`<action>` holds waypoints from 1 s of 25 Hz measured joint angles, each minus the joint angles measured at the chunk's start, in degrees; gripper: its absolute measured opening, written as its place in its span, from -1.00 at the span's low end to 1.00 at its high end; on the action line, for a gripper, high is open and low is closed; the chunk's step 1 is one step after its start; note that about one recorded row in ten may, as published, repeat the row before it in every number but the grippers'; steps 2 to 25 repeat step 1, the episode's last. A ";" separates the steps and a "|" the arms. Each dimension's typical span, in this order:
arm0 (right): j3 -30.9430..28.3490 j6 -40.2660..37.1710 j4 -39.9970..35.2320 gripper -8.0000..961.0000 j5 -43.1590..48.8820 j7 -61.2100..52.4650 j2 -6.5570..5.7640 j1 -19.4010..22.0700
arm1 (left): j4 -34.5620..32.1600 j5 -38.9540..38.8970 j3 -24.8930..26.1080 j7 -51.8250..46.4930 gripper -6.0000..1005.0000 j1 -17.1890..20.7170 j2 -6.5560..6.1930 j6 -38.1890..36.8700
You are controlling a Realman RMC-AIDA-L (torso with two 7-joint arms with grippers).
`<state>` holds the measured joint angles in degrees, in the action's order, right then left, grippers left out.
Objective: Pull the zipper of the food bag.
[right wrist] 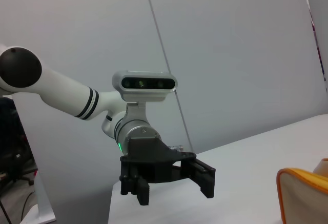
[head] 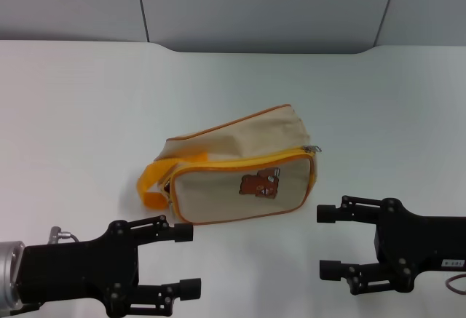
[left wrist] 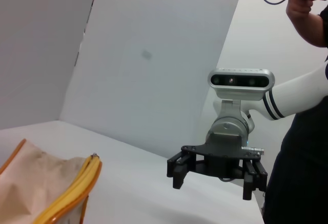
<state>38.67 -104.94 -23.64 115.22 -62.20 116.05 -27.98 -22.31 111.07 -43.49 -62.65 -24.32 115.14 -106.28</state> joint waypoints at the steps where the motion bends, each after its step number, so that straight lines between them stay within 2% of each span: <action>1: 0.00 0.07 0.00 0.72 0.01 0.00 0.01 -0.03 | 0.00 0.26 -0.01 0.06 0.62 -0.02 0.02 0.00; 25: 0.00 0.07 0.00 0.72 0.01 0.00 0.01 -0.03 | 0.00 0.26 -0.01 0.06 0.62 -0.02 0.02 0.00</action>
